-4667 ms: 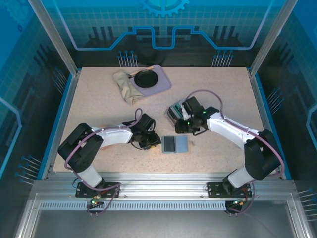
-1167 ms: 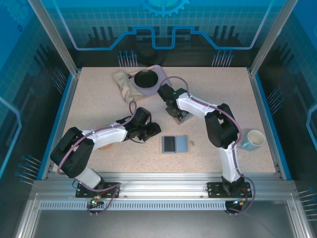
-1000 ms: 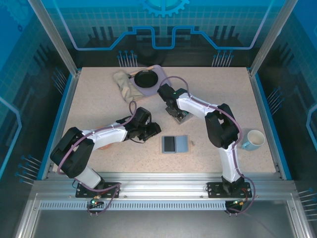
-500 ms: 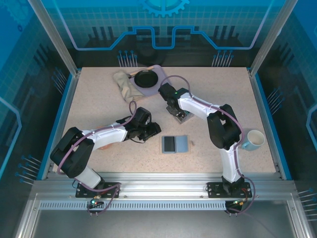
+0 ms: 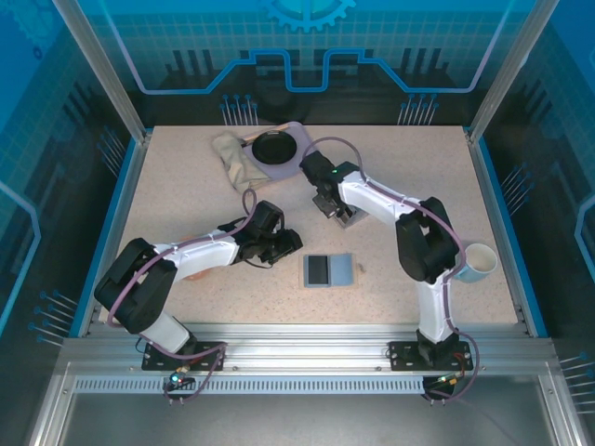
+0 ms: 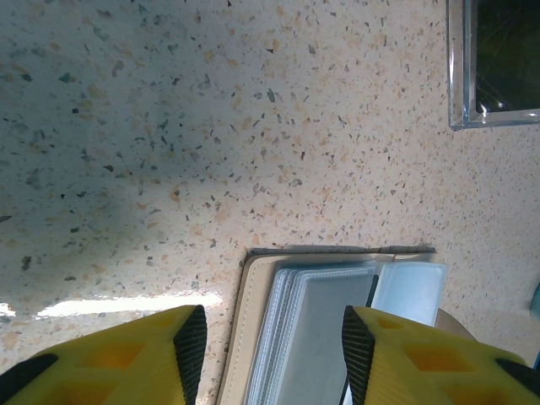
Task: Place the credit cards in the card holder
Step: Pick up the credit card from the storage box, then insert the credit card into the card slot.
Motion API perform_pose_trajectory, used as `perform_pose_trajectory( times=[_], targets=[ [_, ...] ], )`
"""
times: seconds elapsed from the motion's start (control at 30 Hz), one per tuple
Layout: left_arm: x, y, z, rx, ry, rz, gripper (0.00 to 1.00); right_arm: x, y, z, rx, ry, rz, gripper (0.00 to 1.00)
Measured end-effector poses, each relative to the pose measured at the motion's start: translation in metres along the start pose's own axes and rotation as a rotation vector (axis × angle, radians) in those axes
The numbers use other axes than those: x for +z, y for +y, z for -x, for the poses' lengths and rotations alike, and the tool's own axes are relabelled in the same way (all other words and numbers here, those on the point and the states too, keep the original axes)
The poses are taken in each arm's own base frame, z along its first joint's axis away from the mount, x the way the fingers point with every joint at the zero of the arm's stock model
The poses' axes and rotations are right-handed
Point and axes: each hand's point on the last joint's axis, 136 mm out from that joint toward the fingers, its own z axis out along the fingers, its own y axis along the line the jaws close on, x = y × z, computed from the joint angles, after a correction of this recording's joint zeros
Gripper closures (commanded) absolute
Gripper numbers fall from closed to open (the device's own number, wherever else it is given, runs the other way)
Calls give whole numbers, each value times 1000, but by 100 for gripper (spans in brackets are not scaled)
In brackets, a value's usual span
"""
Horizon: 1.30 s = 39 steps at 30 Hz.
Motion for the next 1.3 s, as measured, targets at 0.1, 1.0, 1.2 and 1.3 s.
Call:
perform_pose_trajectory(
  times=[0.1, 1.0, 1.2, 1.3],
  targets=[
    [0, 0, 0, 0, 0, 0, 50, -14, 0, 1, 28, -19, 45, 99],
    [-58, -130, 38, 5, 86, -653, 53, -146, -2, -19, 785, -248, 1224, 100],
    [-67, -142, 38, 19, 99, -708, 66, -153, -2, -15, 780, -258, 1268, 99],
    [-70, -146, 38, 35, 100, -731, 69, -154, -1, -16, 779, -255, 1281, 99]
  ],
)
